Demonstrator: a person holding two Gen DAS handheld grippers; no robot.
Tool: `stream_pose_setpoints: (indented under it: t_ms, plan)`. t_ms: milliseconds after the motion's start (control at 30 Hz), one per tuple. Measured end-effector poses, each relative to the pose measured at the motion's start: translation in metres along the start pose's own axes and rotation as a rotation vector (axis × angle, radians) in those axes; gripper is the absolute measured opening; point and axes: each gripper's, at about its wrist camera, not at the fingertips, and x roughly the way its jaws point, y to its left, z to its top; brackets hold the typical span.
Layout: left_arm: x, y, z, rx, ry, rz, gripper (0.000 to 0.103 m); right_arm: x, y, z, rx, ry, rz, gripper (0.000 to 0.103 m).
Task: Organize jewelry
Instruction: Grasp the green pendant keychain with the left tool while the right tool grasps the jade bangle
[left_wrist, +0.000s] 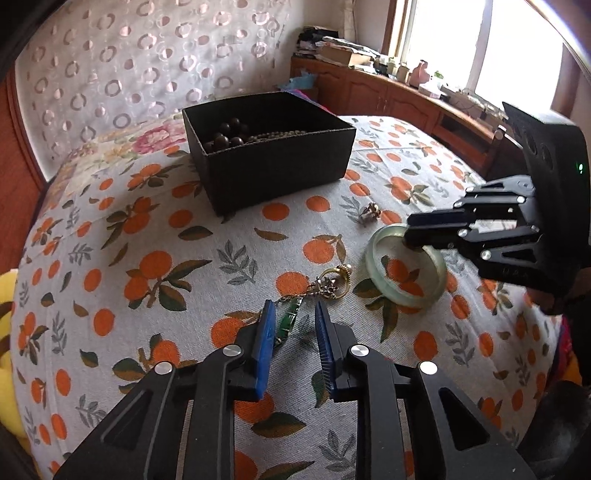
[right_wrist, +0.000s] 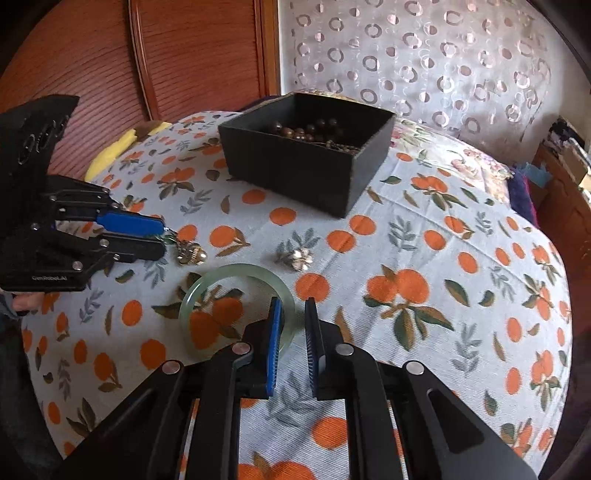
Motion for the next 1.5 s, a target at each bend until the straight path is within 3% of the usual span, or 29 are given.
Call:
stream_pose_setpoints:
  t_ms: [67,133,367,800,967,1067,1500]
  plan:
    - [0.000,-0.002,-0.001,0.013,0.006,0.017,0.017,0.000,-0.002,0.000,0.008,0.001,0.004,0.013]
    - [-0.001,-0.001,-0.002,0.010,0.006,0.034,0.006,0.000,-0.003,0.000,0.007,-0.002,0.006,0.013]
    - [-0.010,0.013,-0.007,-0.049,-0.018,0.036,0.006,0.003,-0.007,0.002,0.044,-0.019,0.033,0.016]
    - [-0.052,0.025,0.021,-0.110,-0.170,0.049,0.006,0.004,-0.004,0.002,0.040,-0.029,0.016,0.017]
    - [-0.054,0.029,0.029,-0.114,-0.188,0.061,0.006,0.003,-0.004,0.002,0.035,-0.033,0.018,0.016]
    - [-0.054,0.031,0.033,-0.118,-0.197,0.066,0.006,-0.001,-0.005,0.000,0.027,-0.035,0.028,0.009]
    - [-0.046,0.037,0.052,-0.142,-0.223,0.106,0.006,-0.037,-0.028,0.017,0.056,-0.149,-0.038,0.008]
